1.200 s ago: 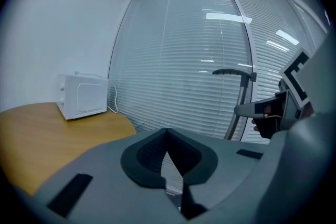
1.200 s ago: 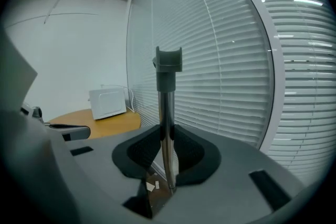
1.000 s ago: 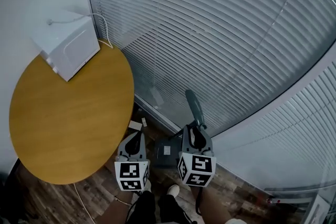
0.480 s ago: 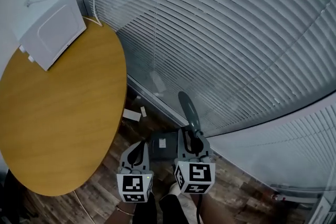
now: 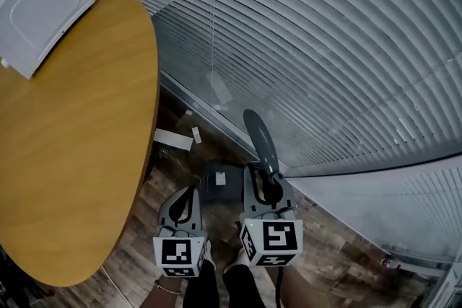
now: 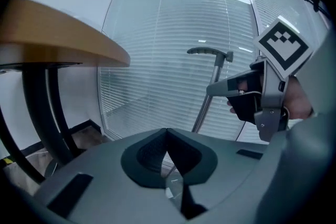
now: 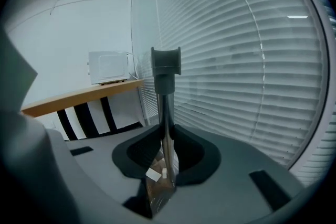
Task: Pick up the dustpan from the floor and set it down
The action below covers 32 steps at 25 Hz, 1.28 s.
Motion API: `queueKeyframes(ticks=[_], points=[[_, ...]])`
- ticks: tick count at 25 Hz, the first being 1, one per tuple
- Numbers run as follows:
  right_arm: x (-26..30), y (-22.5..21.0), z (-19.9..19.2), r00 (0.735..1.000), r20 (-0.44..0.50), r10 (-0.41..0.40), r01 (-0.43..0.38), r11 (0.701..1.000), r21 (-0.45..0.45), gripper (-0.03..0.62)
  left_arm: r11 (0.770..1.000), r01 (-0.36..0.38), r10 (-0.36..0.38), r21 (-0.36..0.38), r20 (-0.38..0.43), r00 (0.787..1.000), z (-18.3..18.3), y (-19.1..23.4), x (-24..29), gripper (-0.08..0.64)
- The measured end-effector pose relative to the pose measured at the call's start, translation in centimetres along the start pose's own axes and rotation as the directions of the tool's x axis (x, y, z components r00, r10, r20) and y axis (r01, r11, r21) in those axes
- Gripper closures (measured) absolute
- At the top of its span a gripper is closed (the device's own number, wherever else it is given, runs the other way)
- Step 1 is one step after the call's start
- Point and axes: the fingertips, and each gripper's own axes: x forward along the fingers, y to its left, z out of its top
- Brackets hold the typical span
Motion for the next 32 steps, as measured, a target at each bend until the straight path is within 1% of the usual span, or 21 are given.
queueKeyframes(ticks=[7,16,25,32], points=[[2.9,-0.7,-2.0,1.000,-0.024,-0.018,0.018,1.000,0.003,0.498,1.000,0.003,-0.003,0.006,0.011,1.000,0.0,0.9,3.2,0.545],[4.7,-1.4,-2.1,0.999,-0.036,-0.027,0.027,1.000,0.006,0.497,1.000,0.020,-0.020,-0.005,-0.002,1.000,0.1,0.9,5.2,0.545],[6.4,-2.5,-2.4,0.998,-0.046,-0.046,0.047,0.999,0.025,0.497,1.000,0.013,-0.013,-0.013,-0.014,1.000,-0.4,1.4,7.0,0.545],[7.7,-2.2,-2.5,0.997,-0.052,-0.052,0.053,0.998,0.022,0.497,1.000,0.014,-0.014,-0.016,-0.015,1.000,-0.3,1.9,7.6,0.545]])
